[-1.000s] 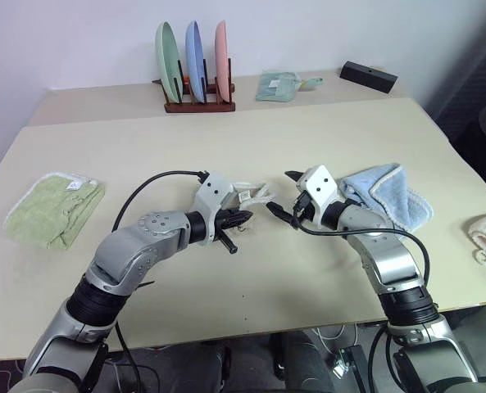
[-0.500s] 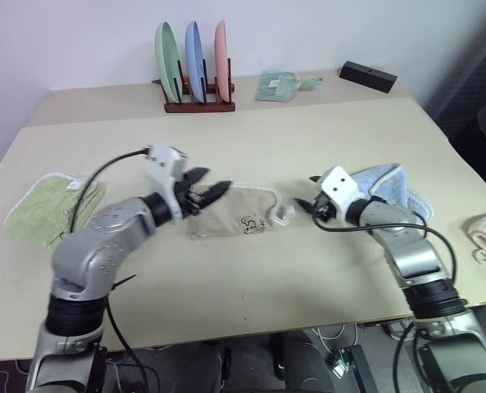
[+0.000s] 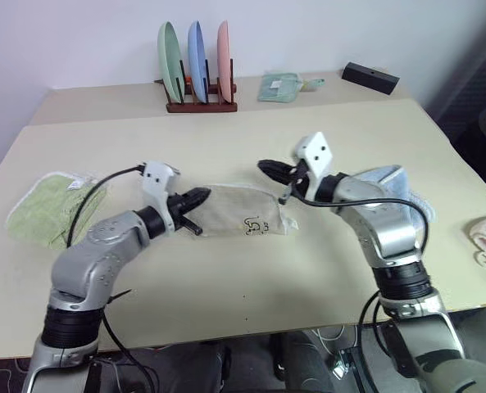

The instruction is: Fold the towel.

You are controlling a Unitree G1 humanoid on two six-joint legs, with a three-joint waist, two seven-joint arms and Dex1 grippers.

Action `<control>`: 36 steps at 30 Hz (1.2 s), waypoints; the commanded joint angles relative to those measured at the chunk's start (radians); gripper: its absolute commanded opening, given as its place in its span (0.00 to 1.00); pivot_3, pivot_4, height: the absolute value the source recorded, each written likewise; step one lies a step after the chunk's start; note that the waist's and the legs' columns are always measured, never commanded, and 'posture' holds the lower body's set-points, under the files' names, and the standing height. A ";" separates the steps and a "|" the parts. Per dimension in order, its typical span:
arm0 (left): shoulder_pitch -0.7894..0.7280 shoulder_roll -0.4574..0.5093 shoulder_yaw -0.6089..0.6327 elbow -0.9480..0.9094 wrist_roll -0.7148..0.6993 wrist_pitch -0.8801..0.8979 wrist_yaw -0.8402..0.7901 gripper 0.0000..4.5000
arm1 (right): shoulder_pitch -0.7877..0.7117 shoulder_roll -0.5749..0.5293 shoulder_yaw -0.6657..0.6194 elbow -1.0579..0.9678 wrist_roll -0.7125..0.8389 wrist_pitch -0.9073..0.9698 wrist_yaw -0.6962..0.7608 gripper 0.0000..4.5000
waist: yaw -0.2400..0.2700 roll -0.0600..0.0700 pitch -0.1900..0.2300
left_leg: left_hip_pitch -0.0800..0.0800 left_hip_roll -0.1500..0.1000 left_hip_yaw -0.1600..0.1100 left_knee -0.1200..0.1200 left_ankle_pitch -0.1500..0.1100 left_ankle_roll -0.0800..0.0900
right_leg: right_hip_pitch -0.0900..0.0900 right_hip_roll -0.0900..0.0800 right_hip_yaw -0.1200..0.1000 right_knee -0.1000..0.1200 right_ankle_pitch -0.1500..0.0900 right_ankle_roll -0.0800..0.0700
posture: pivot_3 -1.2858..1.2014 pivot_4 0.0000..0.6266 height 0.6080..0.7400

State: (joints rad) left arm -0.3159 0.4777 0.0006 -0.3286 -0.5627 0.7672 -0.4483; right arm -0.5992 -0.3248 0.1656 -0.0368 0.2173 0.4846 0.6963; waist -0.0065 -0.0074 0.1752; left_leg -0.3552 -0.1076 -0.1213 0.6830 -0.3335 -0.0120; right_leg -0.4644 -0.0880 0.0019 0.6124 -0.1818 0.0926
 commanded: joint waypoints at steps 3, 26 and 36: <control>0.024 -0.021 -0.047 0.097 0.112 -0.104 -0.005 0.01 | 0.074 0.012 0.116 0.066 -0.079 -0.024 -0.004 0.00 | -0.002 0.000 0.000 | 0.000 0.000 0.000 0.000 0.000 0.000 | -0.001 0.000 0.000 0.000 0.000 0.000 | 0.52 0.24 0.90; 0.207 -0.012 0.235 0.007 0.033 -0.220 -0.052 0.00 | 0.051 -0.037 -0.089 -0.065 0.124 0.245 0.036 0.98 | -0.004 0.001 -0.001 | 0.001 0.001 0.000 0.000 0.000 0.000 | 0.000 0.000 0.000 0.000 0.000 0.000 | 0.52 0.24 0.90; 0.282 0.004 0.237 -0.080 0.027 -0.208 -0.047 0.00 | -0.019 0.022 -0.138 0.106 0.203 0.488 -0.049 0.99 | -0.003 0.001 -0.001 | 0.000 0.001 0.000 0.000 -0.001 0.001 | 0.000 0.000 0.000 0.000 0.000 0.000 | 0.52 0.24 0.90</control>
State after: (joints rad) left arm -0.0378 0.4828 0.2386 -0.3623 -0.5245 0.5626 -0.4975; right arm -0.5876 -0.3189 0.0210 0.0684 0.4080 0.9643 0.6464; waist -0.0100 -0.0069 0.1744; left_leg -0.3548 -0.1071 -0.1209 0.6828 -0.3341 -0.0112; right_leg -0.4644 -0.0883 0.0019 0.6126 -0.1818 0.0925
